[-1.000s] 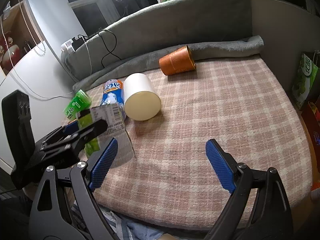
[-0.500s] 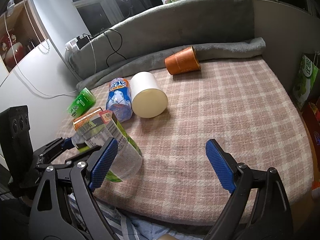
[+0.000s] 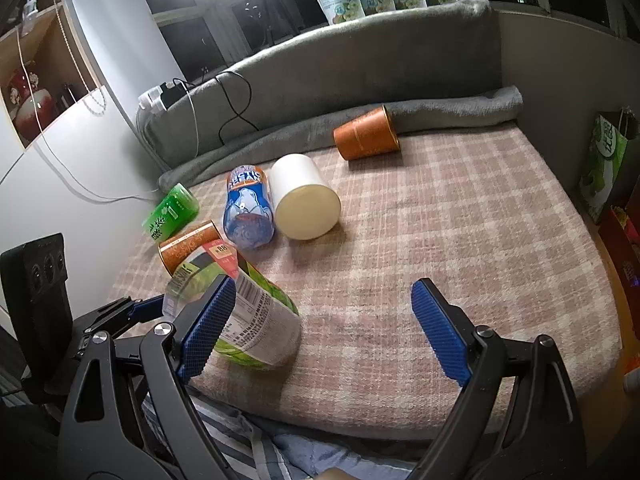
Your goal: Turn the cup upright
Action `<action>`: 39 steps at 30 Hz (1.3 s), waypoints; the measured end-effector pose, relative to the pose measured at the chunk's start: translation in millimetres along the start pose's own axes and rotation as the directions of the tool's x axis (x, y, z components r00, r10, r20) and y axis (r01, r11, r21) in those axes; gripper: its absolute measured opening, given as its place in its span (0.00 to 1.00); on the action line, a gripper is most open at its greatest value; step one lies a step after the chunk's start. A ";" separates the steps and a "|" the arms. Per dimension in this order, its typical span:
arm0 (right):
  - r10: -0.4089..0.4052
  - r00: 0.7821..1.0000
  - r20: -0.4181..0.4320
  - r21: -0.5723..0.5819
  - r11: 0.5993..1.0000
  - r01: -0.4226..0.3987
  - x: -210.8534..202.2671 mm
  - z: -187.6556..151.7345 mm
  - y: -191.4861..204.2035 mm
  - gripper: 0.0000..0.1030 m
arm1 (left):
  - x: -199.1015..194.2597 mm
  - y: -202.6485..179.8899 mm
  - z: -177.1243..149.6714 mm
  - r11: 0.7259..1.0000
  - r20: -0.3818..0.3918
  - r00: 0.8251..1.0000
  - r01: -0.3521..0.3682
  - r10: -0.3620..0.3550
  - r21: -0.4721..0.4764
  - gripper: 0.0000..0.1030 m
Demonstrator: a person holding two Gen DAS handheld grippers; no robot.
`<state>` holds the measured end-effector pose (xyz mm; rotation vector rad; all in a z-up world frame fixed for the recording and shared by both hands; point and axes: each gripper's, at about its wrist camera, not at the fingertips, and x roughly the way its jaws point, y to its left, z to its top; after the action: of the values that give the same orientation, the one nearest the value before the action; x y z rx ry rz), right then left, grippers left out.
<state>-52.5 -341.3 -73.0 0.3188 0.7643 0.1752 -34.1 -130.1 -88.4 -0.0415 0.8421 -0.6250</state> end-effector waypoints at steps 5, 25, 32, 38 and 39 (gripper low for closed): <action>-0.036 0.998 0.045 -0.024 0.999 0.037 -5.8 2.2 6.3 0.89 | -18.8 4.7 -2.9 1.000 0.029 1.000 0.003 -0.003 -0.010 0.77; -0.246 0.905 0.347 -0.091 0.952 0.294 -35.9 14.2 39.0 0.99 | -95.1 39.0 14.0 0.924 0.407 0.832 -0.370 0.377 -0.100 0.82; -0.265 0.883 0.388 -0.078 0.945 0.318 -41.0 15.8 42.2 1.00 | -104.8 31.8 13.9 0.909 0.460 0.794 -0.408 0.397 -0.082 0.82; -0.267 0.879 0.396 -0.077 0.944 0.321 -41.6 15.6 43.7 1.00 | -108.0 31.7 14.9 0.909 0.476 0.784 -0.407 0.398 -0.091 0.83; -0.266 0.877 0.400 -0.079 0.944 0.322 -42.0 15.7 44.2 1.00 | -107.9 31.8 15.1 0.910 0.476 0.785 -0.405 0.397 -0.091 0.83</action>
<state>-73.1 -314.6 -19.8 0.0898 0.3980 -0.1213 -61.4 -49.7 -13.2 -0.0026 0.3326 -0.1943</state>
